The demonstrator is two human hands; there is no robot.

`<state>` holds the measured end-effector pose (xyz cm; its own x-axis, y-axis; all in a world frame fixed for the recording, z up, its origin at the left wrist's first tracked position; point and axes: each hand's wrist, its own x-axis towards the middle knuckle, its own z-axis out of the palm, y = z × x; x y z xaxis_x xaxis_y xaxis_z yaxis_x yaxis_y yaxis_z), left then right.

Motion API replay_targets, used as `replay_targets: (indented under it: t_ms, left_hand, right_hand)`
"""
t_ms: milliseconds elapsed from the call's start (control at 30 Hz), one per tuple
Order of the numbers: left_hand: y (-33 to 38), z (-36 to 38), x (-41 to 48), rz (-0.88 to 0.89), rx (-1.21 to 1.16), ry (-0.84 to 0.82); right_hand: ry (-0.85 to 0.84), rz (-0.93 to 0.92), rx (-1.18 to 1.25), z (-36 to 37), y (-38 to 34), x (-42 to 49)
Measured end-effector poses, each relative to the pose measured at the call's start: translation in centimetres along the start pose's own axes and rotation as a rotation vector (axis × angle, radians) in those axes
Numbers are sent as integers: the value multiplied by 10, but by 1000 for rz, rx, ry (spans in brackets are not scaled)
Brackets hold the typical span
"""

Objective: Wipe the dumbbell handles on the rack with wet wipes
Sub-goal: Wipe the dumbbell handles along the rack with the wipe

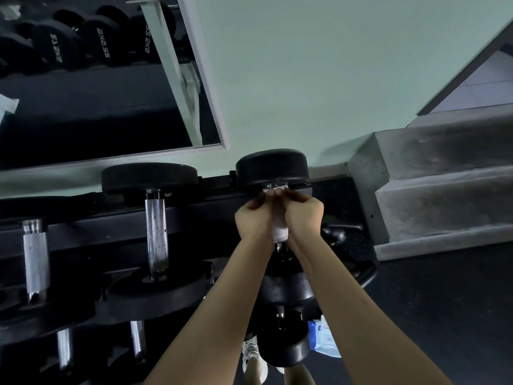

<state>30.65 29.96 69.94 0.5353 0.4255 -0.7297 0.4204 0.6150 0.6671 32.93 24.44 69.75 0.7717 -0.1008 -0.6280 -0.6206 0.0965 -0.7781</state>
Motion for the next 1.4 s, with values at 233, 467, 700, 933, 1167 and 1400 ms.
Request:
replay_targets:
  t_ms: [233, 467, 700, 933, 1167, 1400]
  left_hand:
    - [-18, 0, 2, 220, 184, 129]
    - [2, -5, 6, 38, 146, -12]
    - [-5, -6, 11, 171, 189, 64]
    - [2, -14, 9, 82, 166, -98]
    - [-24, -48, 2, 208, 272, -282]
    - [-16, -48, 9, 333, 369, -367]
  right_hand:
    - [42, -118, -155, 6, 9, -3]
    - [-161, 127, -24, -12, -9, 15]
    - [9, -227, -321, -2, 5, 11]
    - [-168, -43, -101, -14, 3, 20]
    - [-257, -79, -284, -46, 19, 9]
    - [-262, -179, -253, -33, 8, 16]
